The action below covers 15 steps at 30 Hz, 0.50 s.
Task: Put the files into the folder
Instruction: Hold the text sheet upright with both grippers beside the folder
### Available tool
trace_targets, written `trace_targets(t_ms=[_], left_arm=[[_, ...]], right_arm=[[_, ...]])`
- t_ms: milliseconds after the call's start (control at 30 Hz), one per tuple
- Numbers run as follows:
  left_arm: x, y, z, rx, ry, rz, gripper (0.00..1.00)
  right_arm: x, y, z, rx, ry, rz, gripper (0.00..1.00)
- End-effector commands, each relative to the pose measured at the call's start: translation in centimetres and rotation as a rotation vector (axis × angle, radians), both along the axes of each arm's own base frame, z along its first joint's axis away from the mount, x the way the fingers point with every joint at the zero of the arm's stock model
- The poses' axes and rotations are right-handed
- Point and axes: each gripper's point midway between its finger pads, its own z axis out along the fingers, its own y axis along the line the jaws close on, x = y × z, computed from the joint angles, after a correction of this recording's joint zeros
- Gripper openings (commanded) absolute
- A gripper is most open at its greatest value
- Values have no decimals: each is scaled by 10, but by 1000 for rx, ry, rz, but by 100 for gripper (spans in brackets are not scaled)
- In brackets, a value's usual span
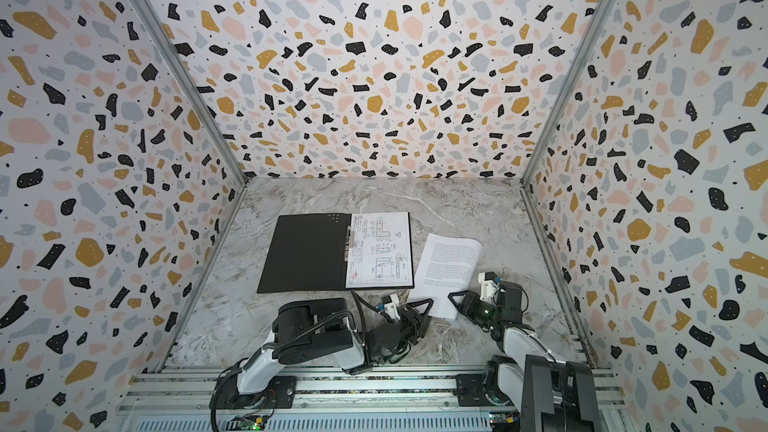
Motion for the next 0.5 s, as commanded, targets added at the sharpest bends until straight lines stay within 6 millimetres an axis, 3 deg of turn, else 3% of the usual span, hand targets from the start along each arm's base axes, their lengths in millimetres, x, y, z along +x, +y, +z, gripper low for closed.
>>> trace_targets(t_ms=[0, 467], left_arm=[[0, 1, -15, 45, -2, 13, 51], [1, -1, -13, 14, -9, 15, 31]], right_arm=[[-19, -2, -22, -18, 108, -18, 46], [-17, -2, -20, -17, 107, -18, 46]])
